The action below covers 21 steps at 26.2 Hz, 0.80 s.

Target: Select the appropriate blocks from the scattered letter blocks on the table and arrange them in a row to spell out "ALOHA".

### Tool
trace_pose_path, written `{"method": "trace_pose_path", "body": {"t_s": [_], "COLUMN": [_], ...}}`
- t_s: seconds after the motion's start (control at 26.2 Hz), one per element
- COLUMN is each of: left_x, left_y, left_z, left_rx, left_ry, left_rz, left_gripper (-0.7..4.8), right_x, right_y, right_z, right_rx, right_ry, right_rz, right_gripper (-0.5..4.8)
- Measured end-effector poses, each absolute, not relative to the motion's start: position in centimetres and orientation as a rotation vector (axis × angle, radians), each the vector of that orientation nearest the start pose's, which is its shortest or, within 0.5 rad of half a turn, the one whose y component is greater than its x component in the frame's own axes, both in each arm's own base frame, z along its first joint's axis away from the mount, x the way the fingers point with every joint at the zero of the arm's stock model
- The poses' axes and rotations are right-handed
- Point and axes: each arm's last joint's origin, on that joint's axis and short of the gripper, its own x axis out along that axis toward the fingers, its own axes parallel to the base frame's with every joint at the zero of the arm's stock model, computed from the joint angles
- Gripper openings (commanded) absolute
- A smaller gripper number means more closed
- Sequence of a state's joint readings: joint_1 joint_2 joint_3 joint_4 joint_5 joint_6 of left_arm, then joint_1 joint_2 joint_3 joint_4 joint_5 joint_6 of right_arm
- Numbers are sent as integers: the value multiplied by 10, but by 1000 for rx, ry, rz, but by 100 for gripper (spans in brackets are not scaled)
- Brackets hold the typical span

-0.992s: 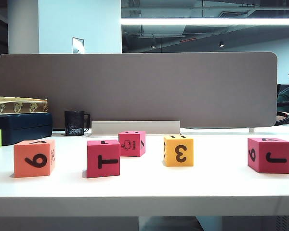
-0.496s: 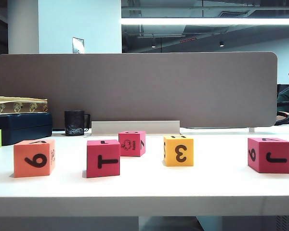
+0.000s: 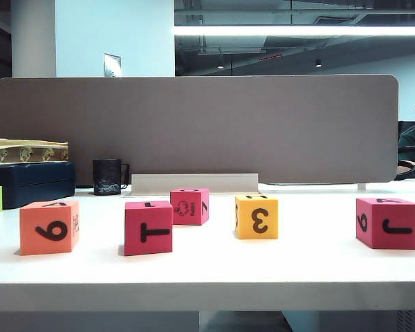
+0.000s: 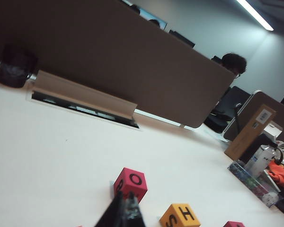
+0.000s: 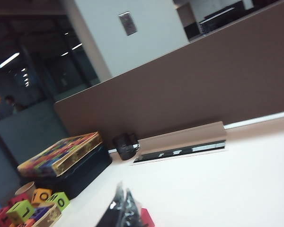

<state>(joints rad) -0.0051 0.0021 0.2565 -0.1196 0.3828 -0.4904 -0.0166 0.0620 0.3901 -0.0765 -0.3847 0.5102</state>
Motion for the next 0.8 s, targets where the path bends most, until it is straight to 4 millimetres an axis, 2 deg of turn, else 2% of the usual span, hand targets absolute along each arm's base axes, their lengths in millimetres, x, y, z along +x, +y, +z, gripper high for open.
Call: {"method": "trace_pose_path", "body": {"t_s": [0.11,0.23,0.34,0.57,0.8], "left_x": [69,69,69,69,80], "left_y": [-11,-12,-12,-13,-15], "left_z": [242,237,230,227,222], "left_rx": [-456,-467,-481,-498,-547], "left_ry": [-43,21,97,137,258], "left_rz": [-415,-421,-427,-460,-502], "left_gripper": [-5,-5,-5,-5,-5], "right_x": [56,53,56,60,79], "right_y": [11,11,11,12,13], "right_z": [292,300,296,291,281], "right_rx": [413,373,365,346,367], "right_ry": [-126,-16,106,169,325], "right_rz": [436,418,396,410,439], "right_gripper": [-5,-4,-4,-4,-4]}}
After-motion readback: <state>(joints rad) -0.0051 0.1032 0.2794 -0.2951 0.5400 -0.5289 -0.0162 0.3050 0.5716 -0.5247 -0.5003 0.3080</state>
